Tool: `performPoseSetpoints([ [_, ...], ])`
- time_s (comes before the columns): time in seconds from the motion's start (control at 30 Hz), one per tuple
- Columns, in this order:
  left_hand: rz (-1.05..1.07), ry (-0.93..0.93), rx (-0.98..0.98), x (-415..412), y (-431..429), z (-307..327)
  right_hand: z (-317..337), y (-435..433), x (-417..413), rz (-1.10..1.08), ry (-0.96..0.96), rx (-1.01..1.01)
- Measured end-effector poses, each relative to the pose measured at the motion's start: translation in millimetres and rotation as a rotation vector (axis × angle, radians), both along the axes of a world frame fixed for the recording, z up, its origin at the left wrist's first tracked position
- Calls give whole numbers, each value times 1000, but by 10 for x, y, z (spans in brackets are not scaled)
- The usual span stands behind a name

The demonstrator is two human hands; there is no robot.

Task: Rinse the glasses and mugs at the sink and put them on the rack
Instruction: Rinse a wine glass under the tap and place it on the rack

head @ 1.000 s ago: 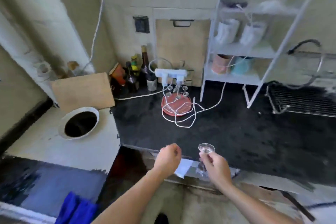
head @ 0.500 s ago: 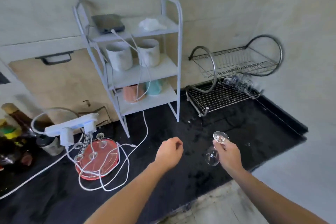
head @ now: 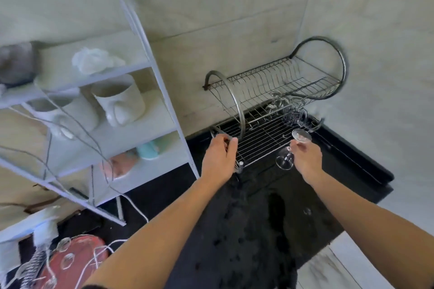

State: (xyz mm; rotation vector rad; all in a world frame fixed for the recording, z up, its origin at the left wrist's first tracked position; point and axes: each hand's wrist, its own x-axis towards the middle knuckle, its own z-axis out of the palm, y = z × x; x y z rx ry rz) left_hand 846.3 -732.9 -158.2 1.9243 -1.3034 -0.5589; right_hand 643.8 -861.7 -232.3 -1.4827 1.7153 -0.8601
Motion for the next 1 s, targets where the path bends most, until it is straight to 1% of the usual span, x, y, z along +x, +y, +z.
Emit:
performPoseSetpoints([
  [0.17,114,69,-74,-224,-584,-279,-277,-1017,84,201,137,-66],
  [0.27,211,16,-78,-364,-762,-420,-432,-1494,190,288,168,-36],
  [0.37,331,-40,-100,-439,-829,-485,-479,-1841,289,306,182,24],
  [0.5,430,-77,-107,-511,-878,-479,-658,-2126,301,280,107,154],
  [0.6,459,-64,-119,-537,-897,-507,-747,-2198,290,297,68,172],
  [0.7,472,-33,-116,-542,-891,-531,-765,-2195,266,329,79,174],
  [0.8,458,-44,-88,-546,-840,-488,-752,-2115,235,297,44,142],
  [0.83,454,-44,-74,-550,-796,-459,-729,-2055,213,303,106,121],
  [0.9,476,-43,-43,-556,-641,-424,-667,-1866,150,349,291,38],
  [0.93,503,-49,-14,-558,-526,-424,-613,-1712,119,360,329,5],
  [1.0,568,-39,103,-570,-192,-464,-531,-1284,87,415,328,-52],
])
